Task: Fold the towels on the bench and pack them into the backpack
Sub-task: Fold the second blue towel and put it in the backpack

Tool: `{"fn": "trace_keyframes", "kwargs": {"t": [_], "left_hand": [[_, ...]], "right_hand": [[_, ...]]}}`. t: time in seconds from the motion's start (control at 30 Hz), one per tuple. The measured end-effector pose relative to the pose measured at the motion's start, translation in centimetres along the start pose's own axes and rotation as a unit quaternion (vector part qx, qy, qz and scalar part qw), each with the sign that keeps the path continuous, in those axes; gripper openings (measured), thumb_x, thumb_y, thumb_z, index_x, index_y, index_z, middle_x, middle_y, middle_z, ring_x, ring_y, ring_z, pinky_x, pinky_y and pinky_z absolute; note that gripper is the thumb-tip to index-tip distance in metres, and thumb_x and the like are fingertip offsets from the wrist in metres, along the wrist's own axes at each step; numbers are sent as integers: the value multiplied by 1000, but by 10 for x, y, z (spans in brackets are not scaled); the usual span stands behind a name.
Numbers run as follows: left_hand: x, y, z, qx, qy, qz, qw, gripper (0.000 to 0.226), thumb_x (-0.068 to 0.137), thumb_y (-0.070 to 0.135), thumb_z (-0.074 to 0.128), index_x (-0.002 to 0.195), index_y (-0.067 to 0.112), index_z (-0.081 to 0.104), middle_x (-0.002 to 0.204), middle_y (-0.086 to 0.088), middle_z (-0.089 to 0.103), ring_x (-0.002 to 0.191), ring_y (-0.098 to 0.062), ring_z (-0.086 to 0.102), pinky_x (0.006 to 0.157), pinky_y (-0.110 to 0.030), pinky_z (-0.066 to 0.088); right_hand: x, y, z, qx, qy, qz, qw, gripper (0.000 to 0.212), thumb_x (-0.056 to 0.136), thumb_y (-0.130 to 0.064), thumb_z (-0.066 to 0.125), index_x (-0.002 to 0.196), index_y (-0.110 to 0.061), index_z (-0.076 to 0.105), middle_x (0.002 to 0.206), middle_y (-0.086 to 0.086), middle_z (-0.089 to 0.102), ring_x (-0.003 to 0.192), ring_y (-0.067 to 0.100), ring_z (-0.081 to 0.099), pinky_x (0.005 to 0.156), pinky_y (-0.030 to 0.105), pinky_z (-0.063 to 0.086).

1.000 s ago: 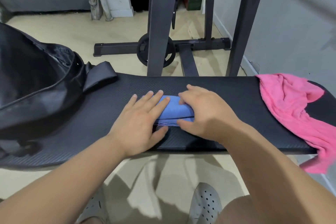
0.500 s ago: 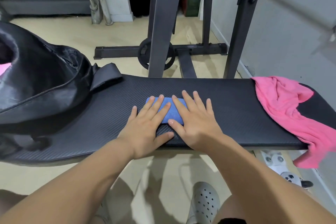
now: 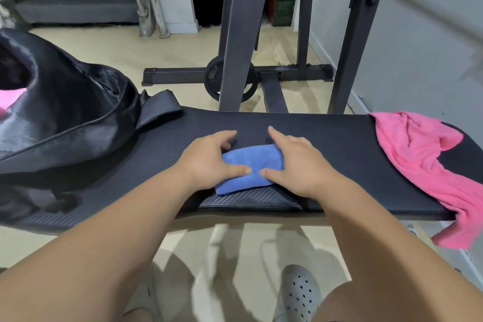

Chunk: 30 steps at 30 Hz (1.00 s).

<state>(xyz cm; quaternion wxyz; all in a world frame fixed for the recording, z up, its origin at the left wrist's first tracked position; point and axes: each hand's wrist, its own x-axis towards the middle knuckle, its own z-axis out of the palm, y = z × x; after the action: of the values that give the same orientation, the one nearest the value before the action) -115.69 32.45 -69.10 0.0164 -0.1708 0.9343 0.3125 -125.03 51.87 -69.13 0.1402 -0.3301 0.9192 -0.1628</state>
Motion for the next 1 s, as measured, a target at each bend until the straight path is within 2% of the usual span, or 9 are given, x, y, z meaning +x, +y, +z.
{"fn": "trace_keyframes", "kwargs": {"t": [0.13,0.27,0.37,0.5,0.6,0.7,0.83,0.93,1.0], "left_hand": [[-7,6,-15,84,-51,-26,995,51,60,65,84,89,25,72,84,10,68,79,-11,61,72,-33,52],[-31,-12,-27,-16,-117,-53,992,39,58,44,94,72,20,67,67,7,61,62,-11,52,59,-30,43],[-58,-31,-43,-151,-65,-81,983,37,59,28,93,78,17,64,70,5,64,64,-12,56,61,-30,44],[-96,-42,-77,-255,-37,-89,962,31,72,12,89,98,11,71,88,-2,77,80,-19,72,76,-34,56],[-110,-47,-95,-297,11,-70,952,30,74,15,88,101,18,75,98,-8,77,96,-29,73,90,-46,57],[-116,-55,-106,-363,32,-71,929,31,77,11,84,106,11,74,103,-16,75,92,-29,71,92,-54,54],[-118,-61,-117,-405,28,-45,913,40,71,19,82,108,9,72,104,-15,75,88,-23,71,79,-41,56],[-120,-67,-123,-419,16,-19,908,38,71,21,80,105,4,72,99,-14,76,85,-21,70,77,-36,56],[-120,-73,-127,-440,30,9,897,39,72,19,80,105,2,71,102,-17,75,89,-23,69,81,-39,55]], "right_hand": [[-1,-10,-12,8,-40,11,999,56,71,-55,81,118,-32,61,113,-6,53,113,19,49,92,36,46],[-6,-32,-17,56,-68,-35,995,43,63,-41,89,80,-28,53,89,-8,57,78,9,50,60,30,38],[-7,-56,-17,154,-23,-60,986,41,64,-32,90,86,-31,56,88,-9,59,76,8,51,59,25,38],[-10,-84,-14,270,4,-57,961,69,66,-38,92,123,-45,54,89,-8,57,74,0,54,65,14,42],[-11,-95,-12,317,-16,-63,946,69,75,-41,87,132,-51,50,113,-7,64,99,-1,61,84,20,52],[-15,-106,-12,412,-96,-65,904,58,89,-27,76,135,-52,50,130,-10,57,107,11,67,82,35,61],[-11,-126,-22,462,-50,-72,882,63,88,-11,75,137,-45,53,124,-5,66,102,16,71,79,38,62],[2,-155,-40,559,33,-76,825,70,79,-12,80,140,-32,52,103,-10,76,92,13,75,69,30,59],[12,-181,-44,598,22,-92,796,75,74,-21,84,142,-25,52,117,-3,73,106,19,72,78,33,56]]}}
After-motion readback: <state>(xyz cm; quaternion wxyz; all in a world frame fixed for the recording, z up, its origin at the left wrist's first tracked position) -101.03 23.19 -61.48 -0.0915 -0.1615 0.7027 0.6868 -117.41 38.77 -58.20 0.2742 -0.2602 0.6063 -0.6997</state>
